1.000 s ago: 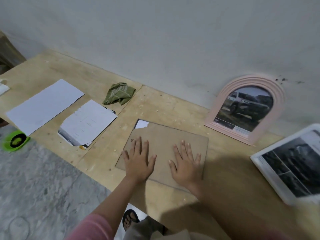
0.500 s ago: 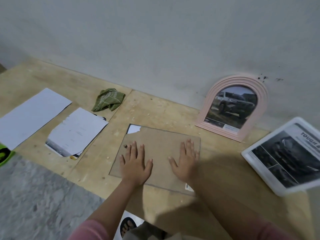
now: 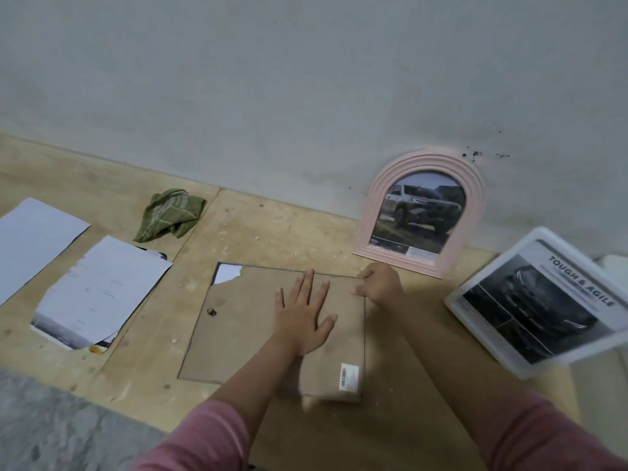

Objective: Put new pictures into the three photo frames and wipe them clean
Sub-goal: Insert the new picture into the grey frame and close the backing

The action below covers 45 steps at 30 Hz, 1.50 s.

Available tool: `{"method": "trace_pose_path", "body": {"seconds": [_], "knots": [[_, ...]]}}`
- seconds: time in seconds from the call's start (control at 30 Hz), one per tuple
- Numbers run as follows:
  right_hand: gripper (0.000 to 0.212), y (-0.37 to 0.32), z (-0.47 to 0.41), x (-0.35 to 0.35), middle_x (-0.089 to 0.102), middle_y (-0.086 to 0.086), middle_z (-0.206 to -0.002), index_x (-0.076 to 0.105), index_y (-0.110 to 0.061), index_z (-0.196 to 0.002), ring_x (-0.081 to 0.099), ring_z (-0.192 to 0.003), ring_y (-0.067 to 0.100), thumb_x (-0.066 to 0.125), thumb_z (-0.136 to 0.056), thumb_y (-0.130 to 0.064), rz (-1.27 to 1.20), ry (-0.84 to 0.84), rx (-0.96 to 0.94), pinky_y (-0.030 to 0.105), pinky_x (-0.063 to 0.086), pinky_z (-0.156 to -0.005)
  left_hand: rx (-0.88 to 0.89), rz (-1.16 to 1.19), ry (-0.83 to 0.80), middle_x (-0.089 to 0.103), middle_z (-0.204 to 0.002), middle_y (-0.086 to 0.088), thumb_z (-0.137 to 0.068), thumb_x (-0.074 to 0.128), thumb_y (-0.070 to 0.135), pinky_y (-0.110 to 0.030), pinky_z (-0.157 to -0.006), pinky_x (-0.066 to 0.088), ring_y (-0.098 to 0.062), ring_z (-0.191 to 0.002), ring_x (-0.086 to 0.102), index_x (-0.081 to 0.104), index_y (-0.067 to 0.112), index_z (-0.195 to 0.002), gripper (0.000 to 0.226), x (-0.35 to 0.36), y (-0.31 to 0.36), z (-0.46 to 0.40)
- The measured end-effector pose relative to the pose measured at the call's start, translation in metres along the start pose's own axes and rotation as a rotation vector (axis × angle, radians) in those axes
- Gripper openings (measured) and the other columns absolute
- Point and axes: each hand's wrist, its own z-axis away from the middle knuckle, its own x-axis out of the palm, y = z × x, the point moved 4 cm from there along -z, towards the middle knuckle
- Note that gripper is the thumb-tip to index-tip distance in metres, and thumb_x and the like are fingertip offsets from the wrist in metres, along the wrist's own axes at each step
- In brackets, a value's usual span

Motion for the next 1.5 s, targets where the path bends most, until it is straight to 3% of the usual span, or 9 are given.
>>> {"method": "trace_pose_path", "body": {"seconds": [0.23, 0.4, 0.47, 0.63, 0.8, 0.93, 1.1, 1.37, 1.5], "knots": [[0.034, -0.002, -0.003, -0.009, 0.063, 0.001, -0.092, 0.068, -0.012, -0.085, 0.060, -0.089, 0.019, 0.087, -0.060, -0.024, -0.043, -0.042, 0.008, 0.025, 0.045, -0.075, 0.005, -0.007, 0.142, 0.004, -0.160, -0.004, -0.088, 0.024, 0.062, -0.059, -0.110, 0.017, -0.021, -0.147, 0.002, 0.017, 0.033, -0.151, 0.070, 0.011, -0.003, 0.000], [0.037, -0.005, 0.039, 0.020, 0.057, 0.016, -0.091, 0.064, -0.003, -0.102, 0.058, -0.081, 0.034, 0.076, -0.068, -0.002, 0.041, 0.347, -0.202, 0.032, 0.047, -0.069, -0.014, 0.054, 0.138, 0.004, -0.161, -0.003, -0.086, 0.020, 0.061, -0.053, -0.114, 0.011, -0.023, -0.148, 0.006, 0.019, 0.029, -0.151, 0.072, 0.001, -0.009, 0.005], [0.035, -0.004, 0.051, 0.032, 0.056, 0.020, -0.087, 0.061, 0.000, -0.102, 0.057, -0.076, 0.039, 0.067, -0.068, 0.005, 0.071, 0.400, -0.174, 0.038, 0.051, -0.064, -0.098, 0.058, 0.143, 0.007, -0.161, -0.005, -0.085, 0.018, 0.061, -0.052, -0.115, 0.011, -0.025, -0.148, 0.009, 0.021, 0.027, -0.150, 0.074, -0.002, -0.024, 0.014], [0.045, -0.016, 0.076, 0.040, 0.053, 0.022, -0.110, 0.053, 0.000, -0.119, 0.052, -0.101, 0.038, 0.061, -0.075, -0.002, -0.028, 0.344, 0.057, 0.038, 0.045, -0.084, -0.397, 0.105, 0.234, 0.019, -0.155, -0.019, -0.088, 0.035, 0.054, -0.052, -0.110, 0.022, -0.034, -0.143, 0.019, 0.034, 0.011, -0.142, 0.069, -0.019, -0.097, 0.049], [0.041, -0.027, 0.104, 0.048, 0.045, 0.019, -0.120, 0.046, -0.003, -0.115, 0.048, -0.107, 0.033, 0.060, -0.080, -0.017, 0.057, 0.271, 0.225, 0.029, 0.039, -0.083, -0.666, 0.369, 0.350, 0.049, -0.113, -0.022, -0.083, 0.061, 0.039, -0.046, -0.081, 0.044, -0.043, -0.108, 0.046, 0.054, 0.001, -0.103, 0.044, -0.044, -0.146, 0.068], [0.044, -0.040, 0.127, 0.075, 0.029, 0.016, -0.136, 0.036, -0.012, -0.125, 0.035, -0.123, 0.033, 0.049, -0.084, -0.020, 0.102, 0.196, 0.308, 0.043, 0.034, -0.101, -0.704, 0.469, 0.250, 0.047, -0.115, -0.021, -0.085, 0.060, 0.038, -0.044, -0.086, 0.045, -0.041, -0.109, 0.049, 0.060, 0.001, -0.104, 0.041, -0.053, -0.161, 0.065], [0.059, -0.044, 0.146, 0.092, 0.025, 0.015, -0.140, 0.028, -0.014, -0.135, 0.027, -0.128, 0.037, 0.050, -0.084, -0.034, 0.056, 0.190, 0.449, 0.059, 0.027, -0.104, -0.720, 0.595, 0.161, 0.049, -0.118, -0.022, -0.084, 0.057, 0.031, -0.038, -0.088, 0.045, -0.042, -0.103, 0.055, 0.061, 0.000, -0.107, 0.038, -0.056, -0.169, 0.062], [0.050, -0.050, 0.160, 0.085, 0.032, 0.016, -0.131, 0.040, -0.011, -0.122, 0.036, -0.116, 0.039, 0.056, -0.081, -0.033, 0.019, 0.259, 0.417, 0.046, 0.037, -0.097, -0.674, 0.797, 0.162, 0.066, -0.094, -0.019, -0.079, 0.057, 0.013, -0.033, -0.072, 0.046, -0.036, -0.090, 0.061, 0.063, 0.002, -0.083, 0.014, -0.063, -0.182, 0.060], [0.053, -0.057, 0.162, 0.086, 0.022, 0.021, -0.146, 0.038, -0.011, -0.130, 0.027, -0.130, 0.042, 0.052, -0.084, -0.035, 0.069, 0.238, 0.411, 0.048, 0.029, -0.106, -0.640, 0.965, 0.180, 0.060, -0.072, -0.011, -0.076, 0.064, 0.010, -0.029, -0.064, 0.042, -0.029, -0.072, 0.055, 0.064, 0.003, -0.073, 0.007, -0.083, -0.180, 0.065]]}}
